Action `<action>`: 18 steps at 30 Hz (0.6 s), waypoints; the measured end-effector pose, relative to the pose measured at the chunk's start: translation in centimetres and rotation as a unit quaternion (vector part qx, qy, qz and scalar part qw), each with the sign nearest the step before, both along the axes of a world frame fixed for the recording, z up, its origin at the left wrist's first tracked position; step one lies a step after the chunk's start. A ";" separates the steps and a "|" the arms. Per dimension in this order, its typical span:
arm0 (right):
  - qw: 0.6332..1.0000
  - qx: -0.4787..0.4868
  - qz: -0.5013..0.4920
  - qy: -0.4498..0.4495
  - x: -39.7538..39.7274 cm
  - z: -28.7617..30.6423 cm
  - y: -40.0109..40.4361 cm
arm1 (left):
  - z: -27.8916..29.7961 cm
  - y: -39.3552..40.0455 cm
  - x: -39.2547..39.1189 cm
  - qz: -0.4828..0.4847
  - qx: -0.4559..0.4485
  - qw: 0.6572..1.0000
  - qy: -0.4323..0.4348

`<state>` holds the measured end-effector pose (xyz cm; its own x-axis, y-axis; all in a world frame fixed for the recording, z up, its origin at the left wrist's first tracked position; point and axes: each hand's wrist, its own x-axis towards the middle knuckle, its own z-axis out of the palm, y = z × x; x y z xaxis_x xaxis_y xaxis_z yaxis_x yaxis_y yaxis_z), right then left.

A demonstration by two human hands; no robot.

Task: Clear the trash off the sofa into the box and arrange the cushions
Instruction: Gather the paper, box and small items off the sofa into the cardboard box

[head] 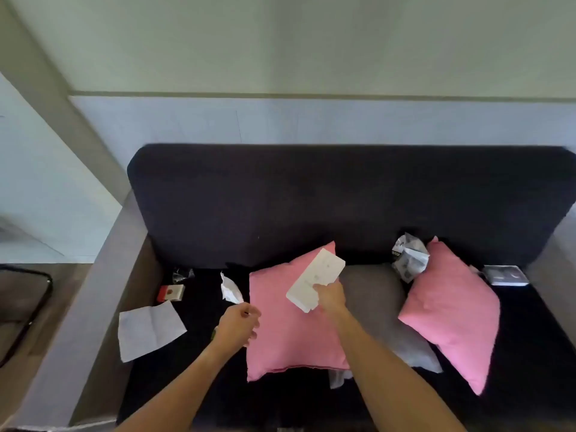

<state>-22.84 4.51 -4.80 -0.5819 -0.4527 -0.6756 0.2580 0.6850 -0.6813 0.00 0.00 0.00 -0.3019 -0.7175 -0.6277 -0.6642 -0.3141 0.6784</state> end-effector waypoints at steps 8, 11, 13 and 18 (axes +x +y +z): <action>0.990 0.123 -0.018 0.062 -2.7 -3.9 -3.1 | -3.3 -2.2 -1.0 0.018 0.010 0.999 -0.034; 0.983 0.159 -0.007 0.086 -3.8 -7.0 -3.9 | -4.8 -3.1 -0.4 0.015 0.014 0.999 -0.048; 0.983 0.162 -0.016 0.089 -3.3 -6.9 -4.2 | -5.6 -3.6 0.3 0.010 0.016 0.998 -0.063; 0.985 0.150 -0.036 0.079 -2.4 -7.0 -4.3 | -8.0 -5.1 2.7 -0.010 0.014 0.997 -0.082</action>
